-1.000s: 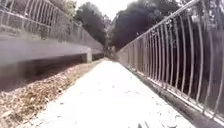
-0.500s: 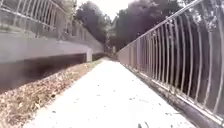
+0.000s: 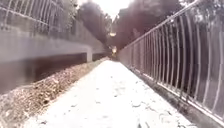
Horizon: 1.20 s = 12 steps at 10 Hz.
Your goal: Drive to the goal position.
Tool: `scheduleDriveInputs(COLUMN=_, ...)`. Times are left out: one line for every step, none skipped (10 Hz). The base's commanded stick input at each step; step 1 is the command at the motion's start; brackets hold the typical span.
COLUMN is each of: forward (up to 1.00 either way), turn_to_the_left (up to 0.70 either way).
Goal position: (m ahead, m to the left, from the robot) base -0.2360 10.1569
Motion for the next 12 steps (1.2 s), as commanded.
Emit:
scheduleDriveInputs(forward=0.5, turn_to_the_left=-0.04)
scheduleDriveInputs(forward=0.5, turn_to_the_left=-0.5)
scheduleDriveInputs(forward=0.5, turn_to_the_left=-0.5)
scheduleDriveInputs(forward=0.5, turn_to_the_left=-0.42)
scheduleDriveInputs(forward=0.5, turn_to_the_left=-0.18)
scheduleDriveInputs(forward=0.5, turn_to_the_left=-0.02)
scheduleDriveInputs(forward=0.5, turn_to_the_left=0.0)
scheduleDriveInputs(forward=0.5, turn_to_the_left=0.0)
scheduleDriveInputs(forward=0.5, turn_to_the_left=0.0)
scheduleDriveInputs(forward=0.5, turn_to_the_left=0.0)
scheduleDriveInputs(forward=0.5, turn_to_the_left=0.0)
scheduleDriveInputs(forward=0.5, turn_to_the_left=0.0)
